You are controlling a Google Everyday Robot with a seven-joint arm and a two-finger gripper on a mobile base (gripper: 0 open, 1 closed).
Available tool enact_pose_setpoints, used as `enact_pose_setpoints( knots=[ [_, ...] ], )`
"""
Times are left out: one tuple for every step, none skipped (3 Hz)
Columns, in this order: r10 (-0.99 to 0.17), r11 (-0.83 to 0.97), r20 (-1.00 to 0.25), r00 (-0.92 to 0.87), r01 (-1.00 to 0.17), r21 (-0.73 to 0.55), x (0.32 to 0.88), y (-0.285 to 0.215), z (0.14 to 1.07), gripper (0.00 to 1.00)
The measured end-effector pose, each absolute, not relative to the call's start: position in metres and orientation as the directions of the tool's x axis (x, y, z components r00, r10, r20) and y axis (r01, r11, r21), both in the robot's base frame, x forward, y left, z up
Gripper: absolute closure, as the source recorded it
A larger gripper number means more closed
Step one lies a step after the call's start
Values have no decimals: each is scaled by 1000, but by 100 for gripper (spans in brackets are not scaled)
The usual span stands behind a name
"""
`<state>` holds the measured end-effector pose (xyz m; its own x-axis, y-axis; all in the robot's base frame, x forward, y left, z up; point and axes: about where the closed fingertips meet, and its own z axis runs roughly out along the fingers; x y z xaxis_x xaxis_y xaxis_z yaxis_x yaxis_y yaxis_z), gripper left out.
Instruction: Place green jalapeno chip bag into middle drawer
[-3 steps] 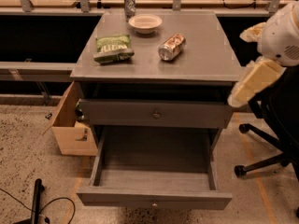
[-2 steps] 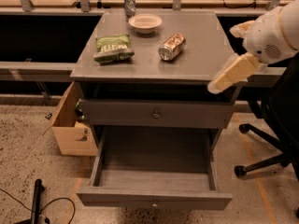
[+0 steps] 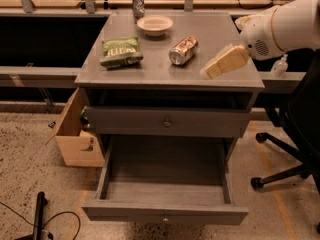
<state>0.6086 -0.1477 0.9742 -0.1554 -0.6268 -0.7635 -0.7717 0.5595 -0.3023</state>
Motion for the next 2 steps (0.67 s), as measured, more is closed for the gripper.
enact_pose_setpoints(
  knots=[
    [-629, 558, -765, -140, -766, -319, 610, -141, 977, 0],
    [-588, 558, -801, -114, -774, -299, 635, -101, 962, 0]
  ],
)
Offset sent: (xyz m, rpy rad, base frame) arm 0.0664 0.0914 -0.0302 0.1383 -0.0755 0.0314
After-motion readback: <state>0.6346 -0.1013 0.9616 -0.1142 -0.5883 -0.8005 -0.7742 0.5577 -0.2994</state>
